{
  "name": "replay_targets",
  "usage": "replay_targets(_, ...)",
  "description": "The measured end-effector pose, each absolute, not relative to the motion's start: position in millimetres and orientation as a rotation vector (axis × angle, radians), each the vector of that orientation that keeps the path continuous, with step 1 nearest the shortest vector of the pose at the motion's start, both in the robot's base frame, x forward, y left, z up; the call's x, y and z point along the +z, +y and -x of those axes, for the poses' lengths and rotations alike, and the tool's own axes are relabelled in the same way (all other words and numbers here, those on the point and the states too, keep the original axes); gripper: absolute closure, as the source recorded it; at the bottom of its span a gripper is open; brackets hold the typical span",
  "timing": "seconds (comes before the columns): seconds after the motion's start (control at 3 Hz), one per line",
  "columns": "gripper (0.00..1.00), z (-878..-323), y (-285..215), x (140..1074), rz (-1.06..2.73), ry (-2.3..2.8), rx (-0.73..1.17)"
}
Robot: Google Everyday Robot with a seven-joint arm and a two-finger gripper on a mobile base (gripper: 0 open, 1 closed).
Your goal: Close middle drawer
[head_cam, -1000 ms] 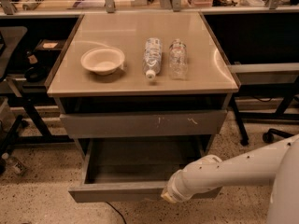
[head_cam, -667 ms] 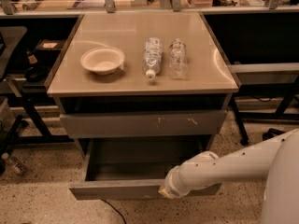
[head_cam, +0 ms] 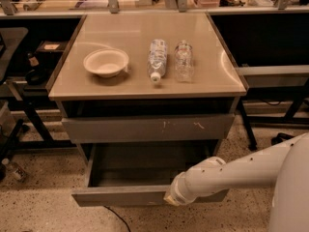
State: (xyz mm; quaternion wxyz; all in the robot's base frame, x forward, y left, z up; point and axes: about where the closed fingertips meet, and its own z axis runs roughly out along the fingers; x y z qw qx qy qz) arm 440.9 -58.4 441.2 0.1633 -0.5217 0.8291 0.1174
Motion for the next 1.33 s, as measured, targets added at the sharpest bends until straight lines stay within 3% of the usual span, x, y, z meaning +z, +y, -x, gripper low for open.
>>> replay_targets(0.67, 0.12, -440.9, -58.4, 441.2, 1.488, 2.364, 0.335)
replay_targets(1.0, 0.00, -440.8, -58.4, 441.1, 1.488, 2.364, 0.335)
replay_targets(1.33, 0.00, -440.8, -58.3, 441.1, 1.488, 2.364, 0.335)
